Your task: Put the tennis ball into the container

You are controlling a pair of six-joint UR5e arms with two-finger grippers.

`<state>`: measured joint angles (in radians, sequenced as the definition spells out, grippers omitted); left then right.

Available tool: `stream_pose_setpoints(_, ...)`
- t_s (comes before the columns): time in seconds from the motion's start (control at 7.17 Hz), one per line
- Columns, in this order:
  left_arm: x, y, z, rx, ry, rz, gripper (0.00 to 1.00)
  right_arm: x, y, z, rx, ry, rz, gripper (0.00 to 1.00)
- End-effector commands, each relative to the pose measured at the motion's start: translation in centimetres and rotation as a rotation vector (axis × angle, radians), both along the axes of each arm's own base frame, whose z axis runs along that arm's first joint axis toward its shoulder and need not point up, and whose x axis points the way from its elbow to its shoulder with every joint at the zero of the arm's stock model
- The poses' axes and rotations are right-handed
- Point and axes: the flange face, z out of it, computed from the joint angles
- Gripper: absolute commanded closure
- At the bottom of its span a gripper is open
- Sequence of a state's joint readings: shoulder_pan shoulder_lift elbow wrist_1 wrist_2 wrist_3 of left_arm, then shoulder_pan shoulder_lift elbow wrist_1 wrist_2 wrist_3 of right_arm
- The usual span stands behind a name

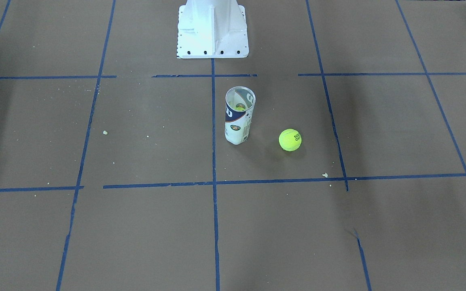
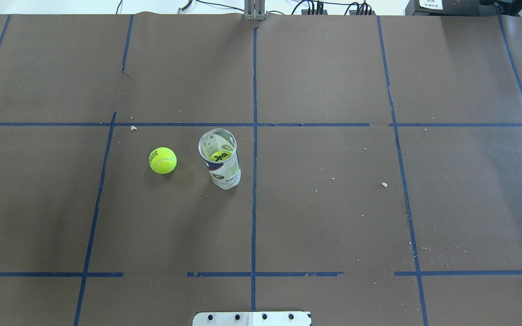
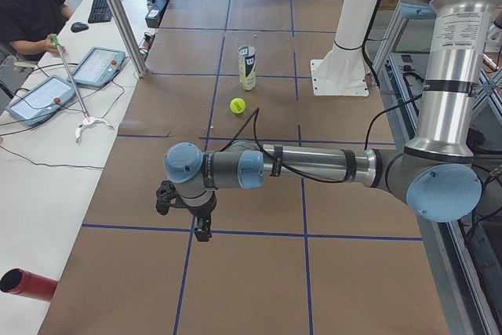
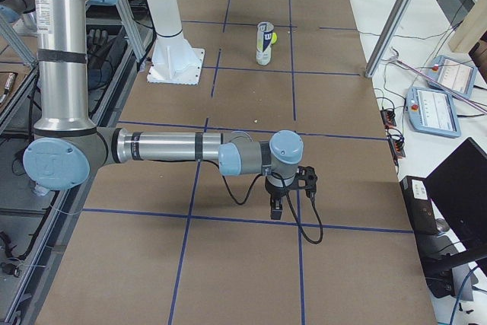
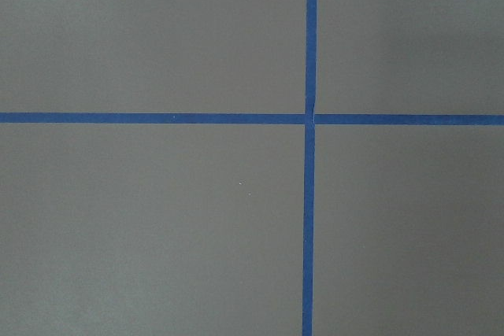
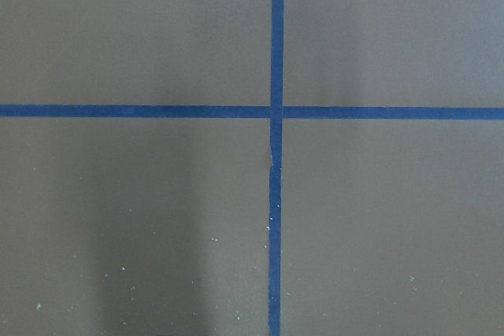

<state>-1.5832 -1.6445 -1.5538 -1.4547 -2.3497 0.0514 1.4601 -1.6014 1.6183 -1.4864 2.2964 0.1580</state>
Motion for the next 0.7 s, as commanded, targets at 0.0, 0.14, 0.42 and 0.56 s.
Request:
stream_pose_setpoints(0.0,0.0,-0.5,-0.8,0.017,-0.003,0.000,0.00,0.0,0.0,0.0,0.000,0.000,0.000,0.00)
stream_pose_setpoints(0.14,0.0,-1.6,-2.3,0.047,-0.002,-0.001,0.00,0.0,0.0,0.0,0.000,0.000,0.000,0.00)
stream_pose_setpoints(0.42,0.5,-4.2,-6.3,0.114,-0.002,0.004,0.00,0.0,0.0,0.0,0.000,0.000,0.000,0.00)
stream_pose_setpoints(0.56,0.8,-4.8,-9.9,0.177,0.001,0.009,0.00,0.0,0.0,0.0,0.000,0.000,0.000,0.00)
